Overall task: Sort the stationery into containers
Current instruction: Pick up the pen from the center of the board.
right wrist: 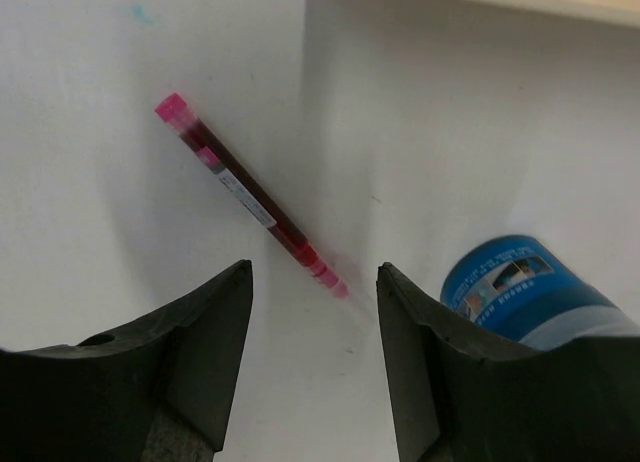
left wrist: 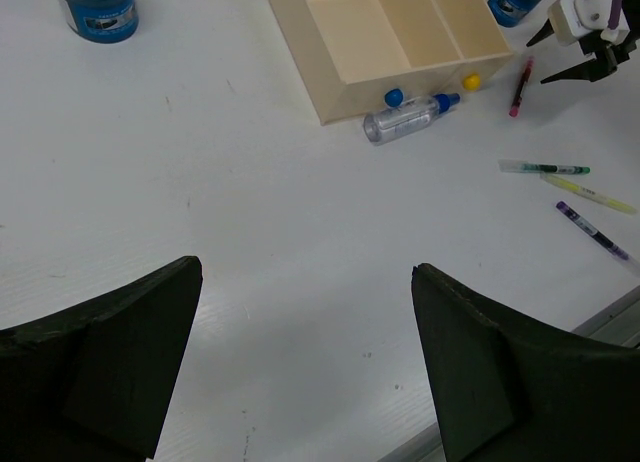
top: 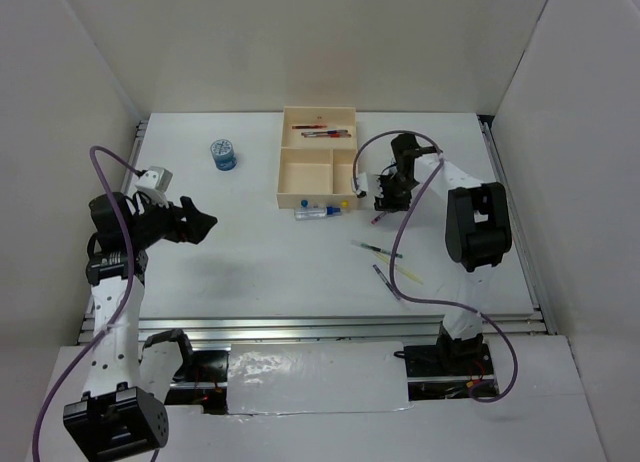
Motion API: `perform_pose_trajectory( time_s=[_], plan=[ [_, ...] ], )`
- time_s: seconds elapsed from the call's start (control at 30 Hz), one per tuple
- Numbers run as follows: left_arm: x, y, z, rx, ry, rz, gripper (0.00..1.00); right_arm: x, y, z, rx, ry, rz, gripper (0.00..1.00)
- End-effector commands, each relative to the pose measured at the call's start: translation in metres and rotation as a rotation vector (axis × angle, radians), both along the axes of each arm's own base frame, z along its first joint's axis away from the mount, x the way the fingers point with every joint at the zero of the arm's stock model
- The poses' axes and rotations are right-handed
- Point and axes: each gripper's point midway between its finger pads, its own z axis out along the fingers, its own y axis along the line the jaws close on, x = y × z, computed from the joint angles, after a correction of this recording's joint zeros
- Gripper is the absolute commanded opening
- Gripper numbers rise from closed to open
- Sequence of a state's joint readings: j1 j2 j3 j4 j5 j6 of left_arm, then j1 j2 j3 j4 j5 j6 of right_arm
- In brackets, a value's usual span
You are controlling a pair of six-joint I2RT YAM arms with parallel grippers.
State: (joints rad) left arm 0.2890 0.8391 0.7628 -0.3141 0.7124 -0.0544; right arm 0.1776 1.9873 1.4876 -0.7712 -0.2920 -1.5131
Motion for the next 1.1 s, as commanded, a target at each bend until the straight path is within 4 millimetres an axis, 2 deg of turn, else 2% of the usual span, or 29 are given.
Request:
perform_pose_trajectory(
  time_s=[0.0, 0.1, 0.27, 0.37, 0.47, 0.6, 0.73, 0.83, 0.93, 1.0, 1.07],
  plan=[
    [0.005, -0.003, 0.009, 0.012, -0.052, -0.03, 0.98, -0.004, 0.007, -0.003, -0.026, 0.028, 0.052, 0.59],
    [0.004, -0.003, 0.01, 0.019, -0.055, -0.029, 0.98, -0.006, 0.01, -0.011, -0.026, 0.054, 0.069, 0.58],
    [0.004, -0.001, 0.008, 0.022, -0.051, -0.023, 0.98, -0.001, 0.014, -0.01, -0.044, 0.087, 0.083, 0.55],
    [0.004, -0.002, 0.009, 0.023, -0.054, -0.026, 0.98, -0.003, 0.017, -0.012, -0.072, 0.122, 0.114, 0.48],
    [0.005, 0.0, 0.012, 0.035, -0.06, -0.02, 0.98, -0.011, 0.017, -0.019, -0.115, 0.186, 0.132, 0.41],
    [0.005, 0.001, 0.014, 0.046, -0.065, -0.022, 0.98, -0.039, 0.021, -0.022, -0.151, 0.27, 0.168, 0.38],
    [0.006, 0.0, 0.015, 0.044, -0.07, -0.025, 0.98, -0.053, 0.023, -0.022, -0.171, 0.307, 0.181, 0.35],
    [0.007, 0.001, 0.017, 0.047, -0.069, -0.021, 0.98, -0.062, 0.026, -0.023, -0.16, 0.337, 0.168, 0.29],
    [0.006, 0.001, 0.018, 0.05, -0.073, -0.021, 0.97, -0.066, 0.03, -0.024, -0.139, 0.34, 0.151, 0.16],
    [0.006, 0.001, 0.019, 0.052, -0.076, -0.019, 0.97, -0.063, 0.034, -0.023, -0.124, 0.308, 0.141, 0.13],
    [0.005, 0.002, 0.019, 0.053, -0.076, -0.016, 0.97, -0.069, 0.036, -0.023, -0.122, 0.301, 0.132, 0.07]
  ],
)
